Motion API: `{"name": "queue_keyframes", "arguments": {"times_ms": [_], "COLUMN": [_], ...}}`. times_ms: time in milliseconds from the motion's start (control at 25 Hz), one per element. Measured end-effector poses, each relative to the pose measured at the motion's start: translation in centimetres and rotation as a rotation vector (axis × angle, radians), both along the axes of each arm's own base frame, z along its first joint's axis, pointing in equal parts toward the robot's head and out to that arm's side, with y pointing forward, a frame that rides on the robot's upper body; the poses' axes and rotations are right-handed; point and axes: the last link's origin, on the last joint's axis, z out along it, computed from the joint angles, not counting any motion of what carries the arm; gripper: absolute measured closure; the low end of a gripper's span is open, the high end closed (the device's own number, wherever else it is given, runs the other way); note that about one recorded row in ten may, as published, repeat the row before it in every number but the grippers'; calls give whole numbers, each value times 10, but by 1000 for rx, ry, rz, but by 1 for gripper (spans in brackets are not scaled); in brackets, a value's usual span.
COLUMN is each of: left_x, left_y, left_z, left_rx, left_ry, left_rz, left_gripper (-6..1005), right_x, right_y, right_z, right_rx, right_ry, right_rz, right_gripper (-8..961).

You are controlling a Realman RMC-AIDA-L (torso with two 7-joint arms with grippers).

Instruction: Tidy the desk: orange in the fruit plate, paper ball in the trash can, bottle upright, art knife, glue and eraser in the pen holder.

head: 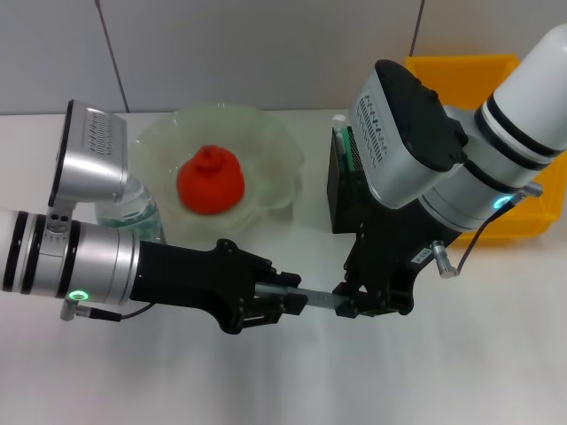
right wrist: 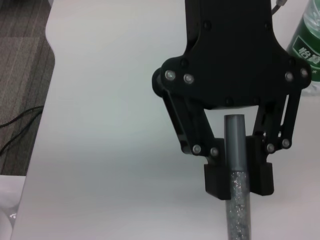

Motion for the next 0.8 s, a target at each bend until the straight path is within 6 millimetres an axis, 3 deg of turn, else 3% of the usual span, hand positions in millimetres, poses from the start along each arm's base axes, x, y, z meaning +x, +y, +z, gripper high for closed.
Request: {"name": "queue_keyframes", "arguments": {"times_ms": [800], "left_x": [0], "left_y": [0], "left_z": [2], "left_rx": [3], "left_ry": [2], "left_rz": [-3], "left_gripper": [743], "right_x": [0], "right_y": [0], "right_z": [1], "right_rx": [6], "right_ry": [4], "right_rz": [-3], "right_gripper": [706]}}
